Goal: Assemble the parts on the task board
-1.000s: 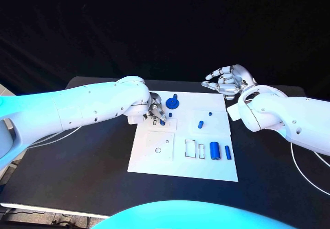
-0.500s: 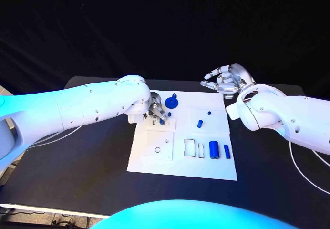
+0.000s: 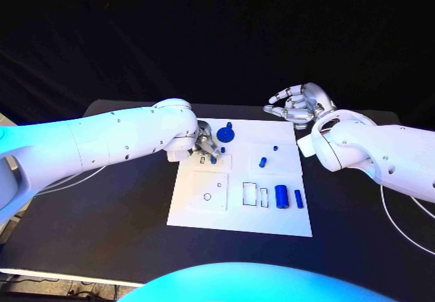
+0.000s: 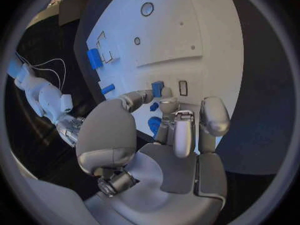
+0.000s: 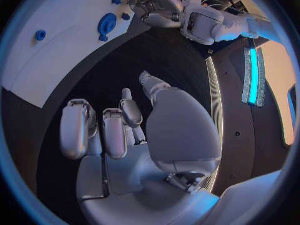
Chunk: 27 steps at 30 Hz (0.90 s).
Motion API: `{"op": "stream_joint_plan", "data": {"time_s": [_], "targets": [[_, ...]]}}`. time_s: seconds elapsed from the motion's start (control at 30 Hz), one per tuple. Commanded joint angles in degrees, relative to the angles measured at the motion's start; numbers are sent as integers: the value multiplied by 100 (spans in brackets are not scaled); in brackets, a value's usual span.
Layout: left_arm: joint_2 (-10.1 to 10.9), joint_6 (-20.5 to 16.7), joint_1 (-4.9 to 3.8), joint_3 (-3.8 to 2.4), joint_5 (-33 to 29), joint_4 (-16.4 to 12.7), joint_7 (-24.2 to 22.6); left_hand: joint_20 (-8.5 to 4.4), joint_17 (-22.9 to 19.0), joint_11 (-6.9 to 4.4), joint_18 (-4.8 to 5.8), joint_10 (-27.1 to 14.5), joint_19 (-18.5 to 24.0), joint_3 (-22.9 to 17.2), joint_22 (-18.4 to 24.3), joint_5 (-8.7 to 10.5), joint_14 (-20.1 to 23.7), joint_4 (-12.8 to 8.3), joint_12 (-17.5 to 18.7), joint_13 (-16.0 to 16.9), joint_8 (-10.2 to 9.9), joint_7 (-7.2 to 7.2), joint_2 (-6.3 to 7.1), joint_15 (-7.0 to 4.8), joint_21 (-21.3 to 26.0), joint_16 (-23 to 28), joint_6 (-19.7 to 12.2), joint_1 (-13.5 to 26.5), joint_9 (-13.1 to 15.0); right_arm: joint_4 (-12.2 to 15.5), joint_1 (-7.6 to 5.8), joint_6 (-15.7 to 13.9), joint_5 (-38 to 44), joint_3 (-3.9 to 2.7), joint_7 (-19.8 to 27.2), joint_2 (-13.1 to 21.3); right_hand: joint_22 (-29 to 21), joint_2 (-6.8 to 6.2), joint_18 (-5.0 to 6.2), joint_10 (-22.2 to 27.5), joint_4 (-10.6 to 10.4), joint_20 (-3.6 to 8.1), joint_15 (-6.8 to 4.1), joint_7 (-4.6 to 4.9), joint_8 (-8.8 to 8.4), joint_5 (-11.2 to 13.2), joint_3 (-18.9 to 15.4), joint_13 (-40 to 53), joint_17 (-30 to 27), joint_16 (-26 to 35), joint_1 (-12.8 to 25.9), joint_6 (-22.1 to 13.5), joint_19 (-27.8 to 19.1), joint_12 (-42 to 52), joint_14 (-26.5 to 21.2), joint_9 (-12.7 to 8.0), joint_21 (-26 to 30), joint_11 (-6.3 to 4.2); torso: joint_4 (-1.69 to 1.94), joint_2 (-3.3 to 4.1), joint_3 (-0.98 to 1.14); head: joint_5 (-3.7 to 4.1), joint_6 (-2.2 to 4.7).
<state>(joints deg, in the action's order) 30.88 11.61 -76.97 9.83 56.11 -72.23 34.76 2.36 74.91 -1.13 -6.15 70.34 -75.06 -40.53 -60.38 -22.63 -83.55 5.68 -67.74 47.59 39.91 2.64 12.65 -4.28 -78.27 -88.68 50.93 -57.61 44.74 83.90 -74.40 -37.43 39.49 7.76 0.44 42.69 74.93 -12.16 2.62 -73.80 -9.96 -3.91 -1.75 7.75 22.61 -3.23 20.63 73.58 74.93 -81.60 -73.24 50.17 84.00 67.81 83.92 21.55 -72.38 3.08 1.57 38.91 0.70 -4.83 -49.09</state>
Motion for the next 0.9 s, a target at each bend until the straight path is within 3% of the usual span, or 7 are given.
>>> {"op": "stream_joint_plan", "data": {"time_s": [0.03, 0.23, 0.8, 0.83, 0.87, 0.9], "targets": [[9, 171, 24, 17, 74, -6, -11, -9, 1088, 26, 63, -79, -30, 345, 12, 72, -513, 247, 25, -6, -44, 47, 57, 18, 40, 34, 77, 198, -50, 12, 2, 80, 23, -1, 72, 4, 388, 7, 116, 40, -40, -47, 31, -7, -13, -11, -48, -8, 272, 32, 1, -58, 26, -16, 282, -13, 34, -13, 5, -4, -4, 0, -6], [27, 171, 24, 19, 119, 9, -8, 14, 1024, 51, 59, -171, -34, 1117, 29, 90, -489, 661, 40, -36, -117, 69, 22, 39, 74, 65, 55, 161, -46, 14, 2, 91, 23, -1, 78, 8, 381, -8, 117, 45, -75, -47, 32, -8, -10, -11, -91, -16, 274, 36, 33, -63, 27, -21, 284, -17, 47, -12, 0, -5, -6, -2, -6], [157, -90, 25, 7, 196, -67, -13, 13, 1063, 45, 62, -136, -55, 1443, 3, 167, -503, 944, -26, 50, -117, 61, -12, 36, 71, 50, 73, 46, -24, 8, 4, 95, 23, -1, 85, 18, 376, -9, 118, 45, -110, -47, 31, -10, -5, -12, -126, -20, 272, 42, 60, -63, 29, -19, 284, -19, 55, -12, 0, -5, -6, -6, 9], [167, -108, 25, 4, 181, -81, -15, 13, 1062, 45, 61, -136, -53, 1481, 8, 188, -503, 981, -28, 53, -118, 61, -6, 35, 74, 50, 73, 35, -22, 7, 4, 94, 23, -1, 86, 18, 376, -9, 118, 45, -110, -47, 31, -10, -5, -12, -126, -20, 272, 42, 60, -63, 29, -19, 284, -19, 55, -12, 0, -6, -6, -7, 9], [177, -127, 25, 0, 159, -98, -18, 14, 1068, 45, 63, -135, -59, 1621, -2, 514, -505, 1084, -36, 60, -117, 59, 13, 37, 72, 48, 79, 28, -15, 6, 5, 94, 23, -1, 86, 18, 376, -9, 118, 45, -110, -47, 31, -10, -5, -12, -126, -20, 272, 42, 60, -63, 29, -19, 284, -19, 55, -12, 0, -6, -5, -12, 11], [190, -146, 25, -11, 130, -119, -20, 14, 1068, 46, 62, -140, -57, 1671, 2, 581, -505, 1094, -35, 57, -121, 60, 13, 37, 75, 49, 77, 21, -14, 5, 6, 94, 23, -1, 87, 17, 376, -9, 118, 45, -110, -47, 31, -10, -5, -12, -126, -20, 272, 42, 60, -63, 29, -19, 284, -19, 55, -12, 0, -7, -5, -16, 16]]}}
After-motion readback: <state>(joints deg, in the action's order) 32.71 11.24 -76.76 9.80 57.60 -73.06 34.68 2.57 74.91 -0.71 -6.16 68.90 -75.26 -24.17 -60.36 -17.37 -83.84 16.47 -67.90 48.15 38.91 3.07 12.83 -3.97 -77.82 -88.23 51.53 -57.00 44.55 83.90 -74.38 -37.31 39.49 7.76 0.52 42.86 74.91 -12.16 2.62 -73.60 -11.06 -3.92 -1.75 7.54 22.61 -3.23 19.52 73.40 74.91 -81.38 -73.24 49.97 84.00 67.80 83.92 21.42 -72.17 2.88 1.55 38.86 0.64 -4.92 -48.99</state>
